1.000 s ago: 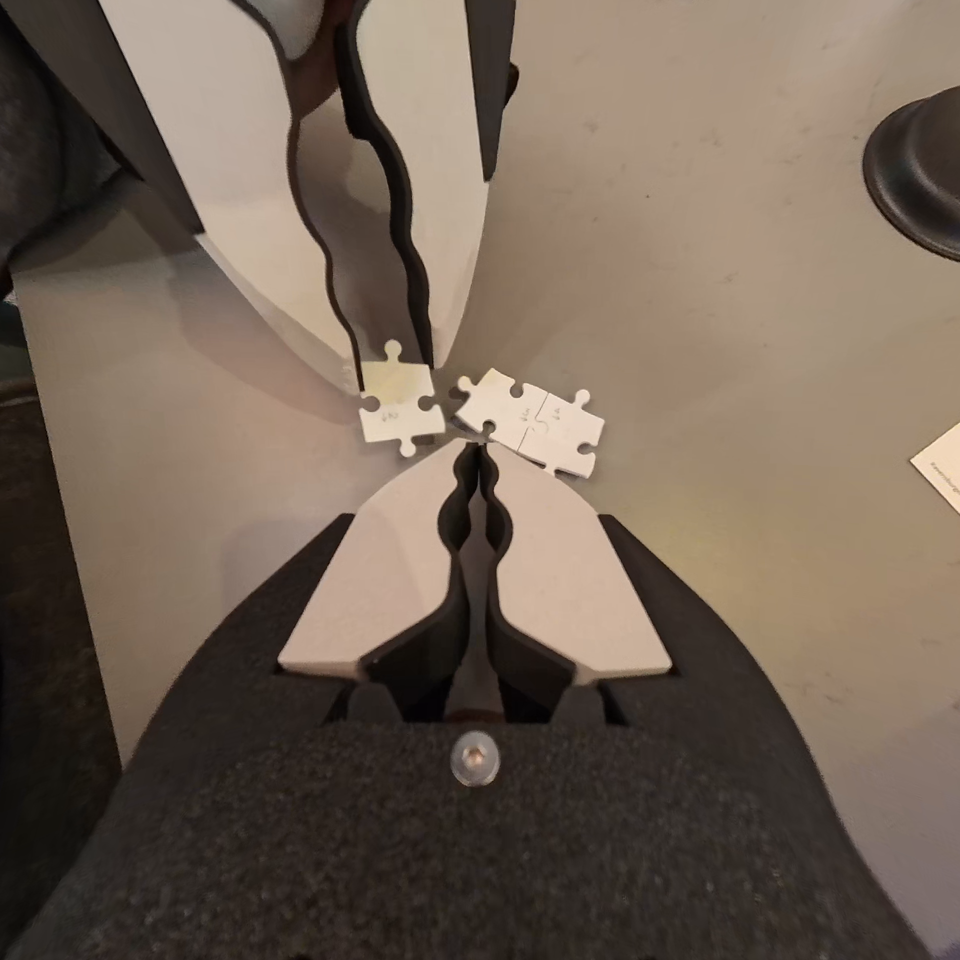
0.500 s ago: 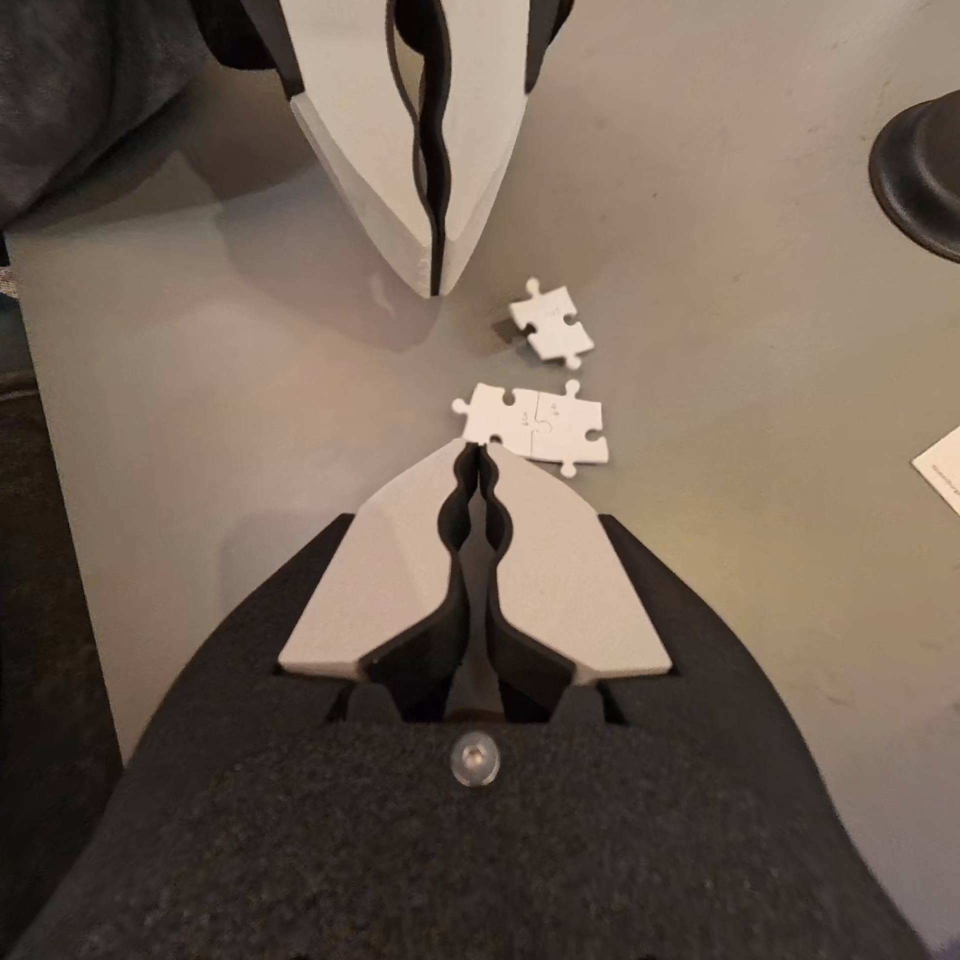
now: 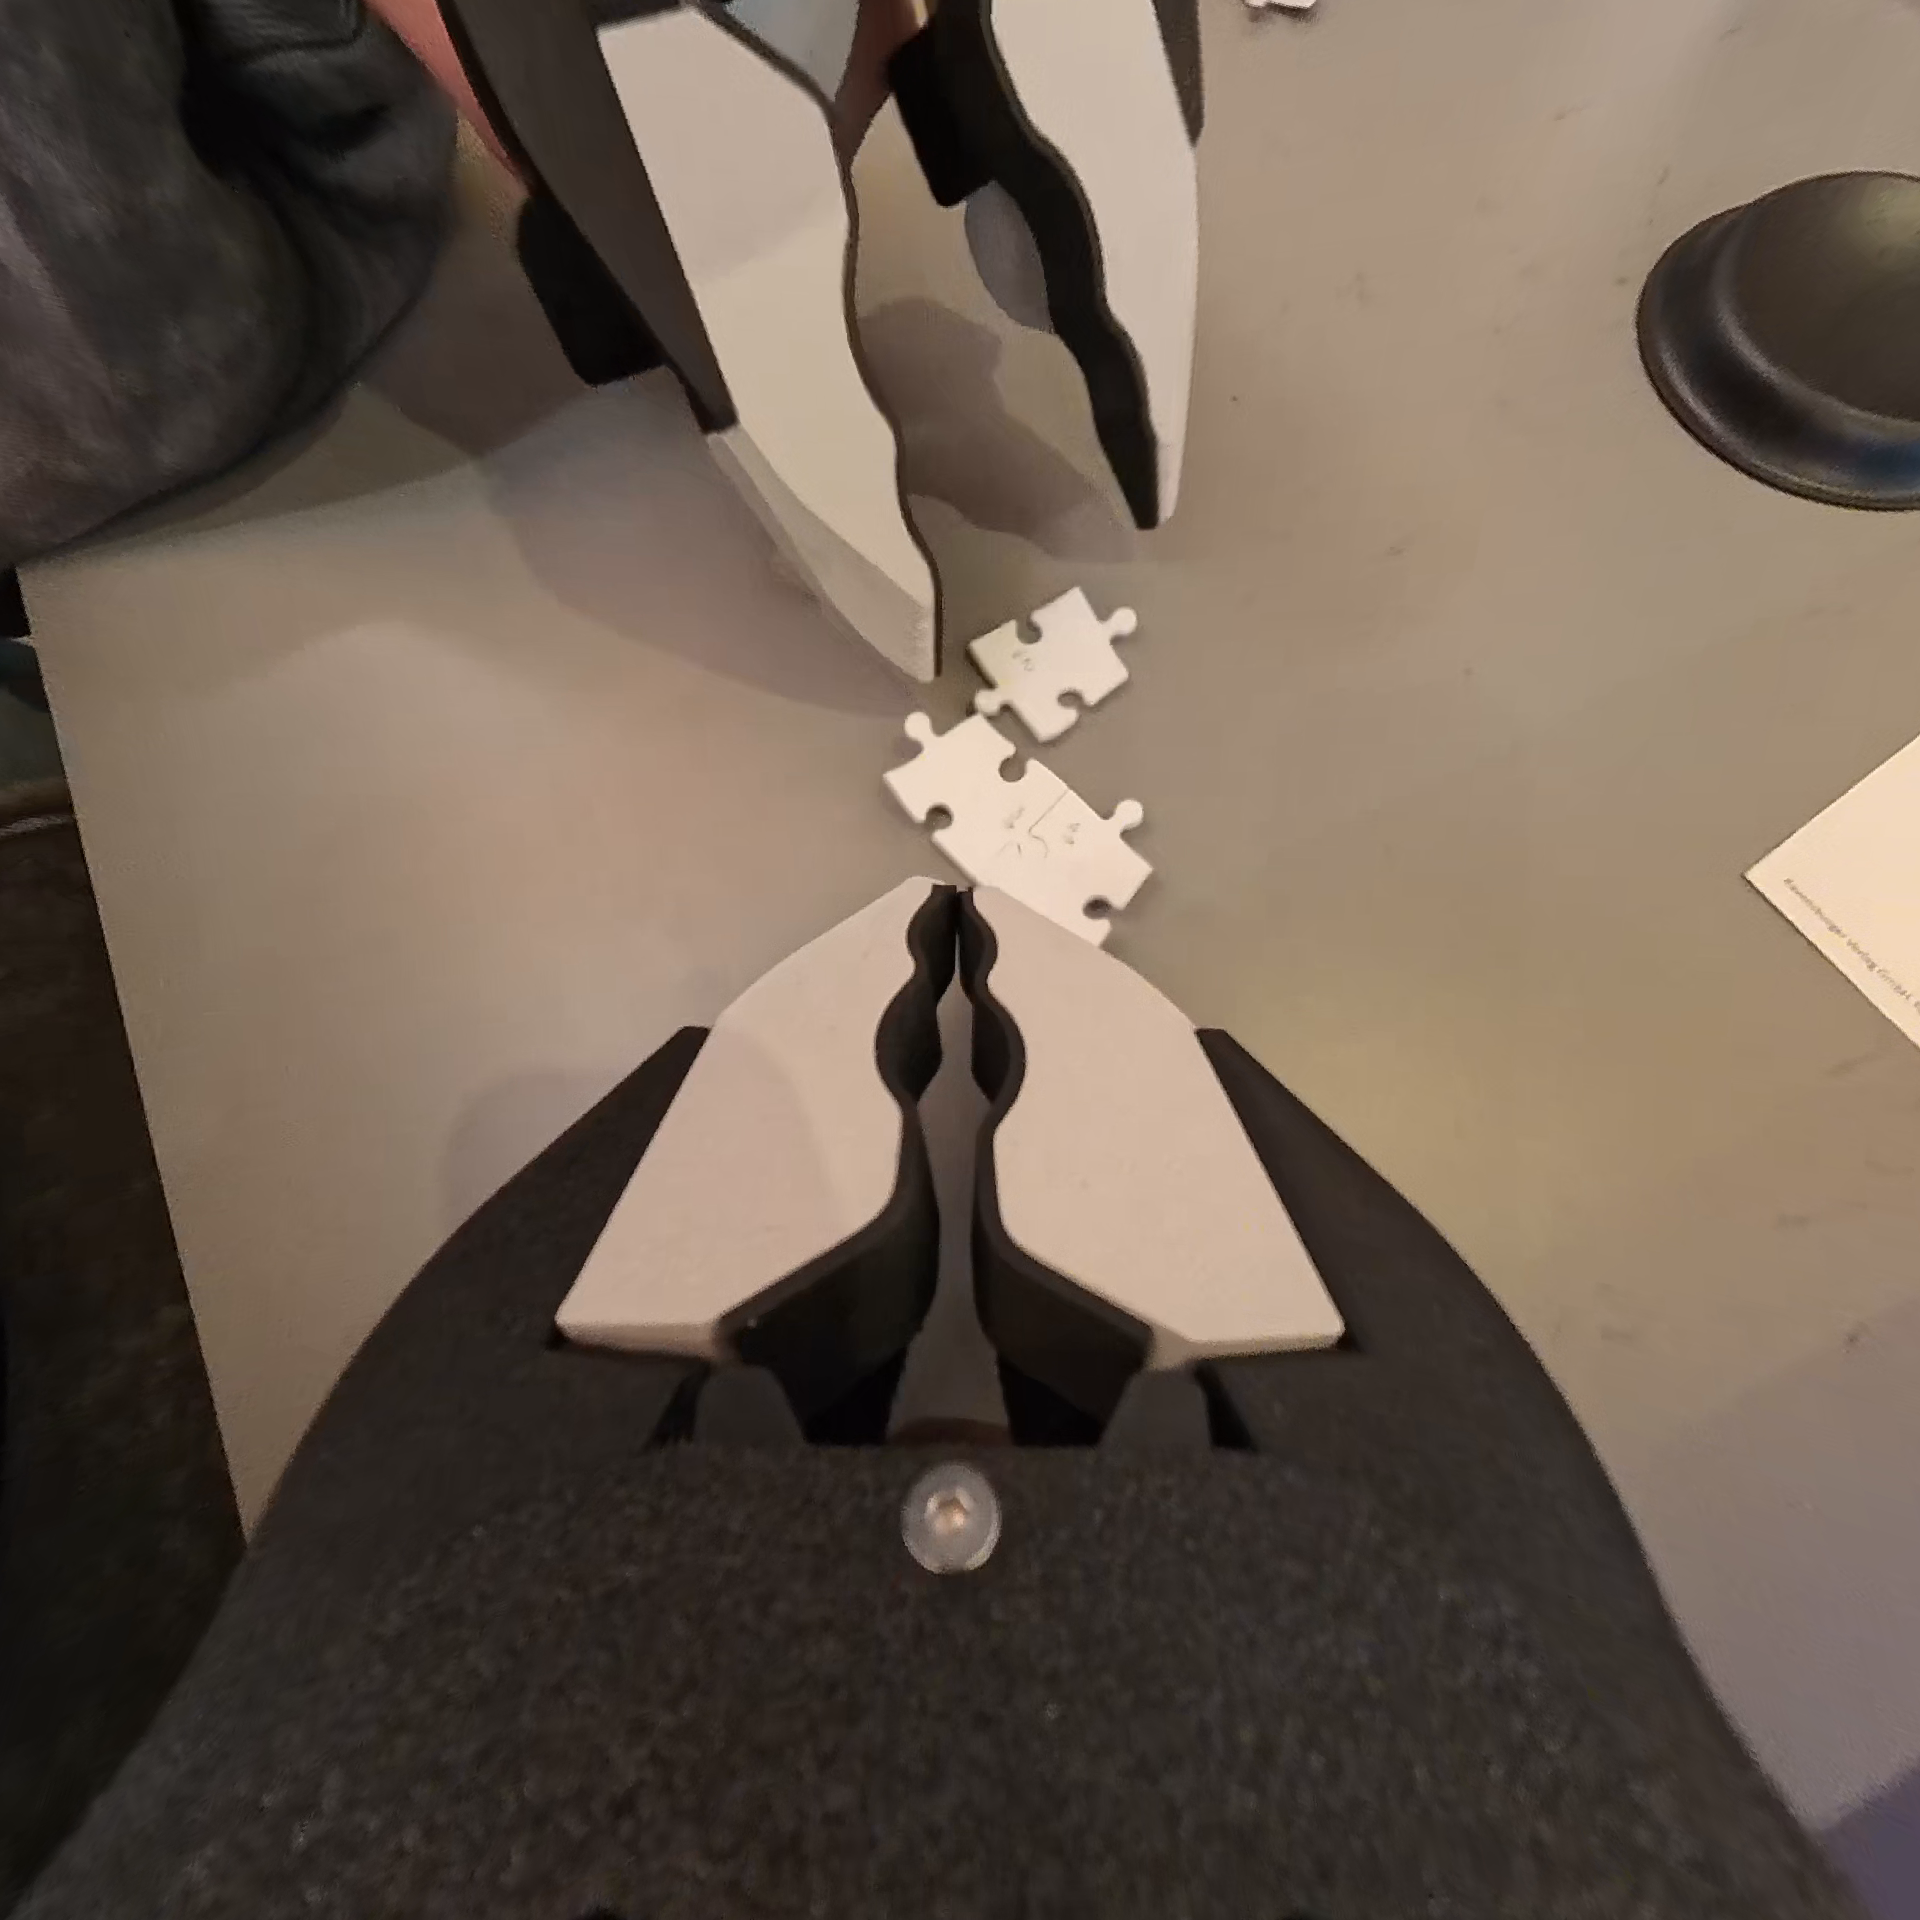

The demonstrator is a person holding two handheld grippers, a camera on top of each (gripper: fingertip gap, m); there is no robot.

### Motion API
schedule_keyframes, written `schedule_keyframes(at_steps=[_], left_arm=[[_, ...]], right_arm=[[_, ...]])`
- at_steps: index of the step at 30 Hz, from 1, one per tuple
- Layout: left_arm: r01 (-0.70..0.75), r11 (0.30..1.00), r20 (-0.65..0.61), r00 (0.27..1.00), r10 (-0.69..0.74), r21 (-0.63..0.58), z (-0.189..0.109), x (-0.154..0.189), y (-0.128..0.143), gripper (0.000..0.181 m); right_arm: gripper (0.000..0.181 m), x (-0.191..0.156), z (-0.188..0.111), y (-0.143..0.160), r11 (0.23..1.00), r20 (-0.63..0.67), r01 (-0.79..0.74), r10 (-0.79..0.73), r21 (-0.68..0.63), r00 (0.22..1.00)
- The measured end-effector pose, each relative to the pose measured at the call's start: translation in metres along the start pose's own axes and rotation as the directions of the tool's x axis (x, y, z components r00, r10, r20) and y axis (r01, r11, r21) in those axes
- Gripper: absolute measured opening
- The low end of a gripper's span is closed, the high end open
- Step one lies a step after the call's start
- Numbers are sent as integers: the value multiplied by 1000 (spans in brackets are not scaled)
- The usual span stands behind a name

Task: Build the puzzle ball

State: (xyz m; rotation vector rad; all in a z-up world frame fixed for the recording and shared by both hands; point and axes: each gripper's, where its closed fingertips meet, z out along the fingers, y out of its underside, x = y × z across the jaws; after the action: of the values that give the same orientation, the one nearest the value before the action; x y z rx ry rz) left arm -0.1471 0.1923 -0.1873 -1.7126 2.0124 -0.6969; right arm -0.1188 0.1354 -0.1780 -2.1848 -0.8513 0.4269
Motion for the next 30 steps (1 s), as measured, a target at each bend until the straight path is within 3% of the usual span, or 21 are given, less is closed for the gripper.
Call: schedule_keyframes(at_steps=[3,7,15,19,23,30], left_arm=[[-52,999,-22,998,52,-4,6,2,0,56],[-95,995,-47,994,94,-22,12,5,-2,36],[-96,993,-22,995,95,-62,7,4,4,35],[-28,998,28,999,30,-63,-9,5,11,35],[73,997,17,997,-73,1,-22,24,8,35],[86,996,16,996,-86,28,-16,55,10,35]], right_arm=[[0,1,-2,0,1000,7,-11,11,20,1000],[0,3,-4,0,1000,2,-14,14,21,1000],[0,8,-5,0,1000,-20,-21,22,21,1000],[0,13,-1,-4,1000,-85,21,-20,13,996],[0,0,13,-4,998,-2,44,-44,-37,999],[0,-9,19,3,993,-10,69,-70,-98,997]])
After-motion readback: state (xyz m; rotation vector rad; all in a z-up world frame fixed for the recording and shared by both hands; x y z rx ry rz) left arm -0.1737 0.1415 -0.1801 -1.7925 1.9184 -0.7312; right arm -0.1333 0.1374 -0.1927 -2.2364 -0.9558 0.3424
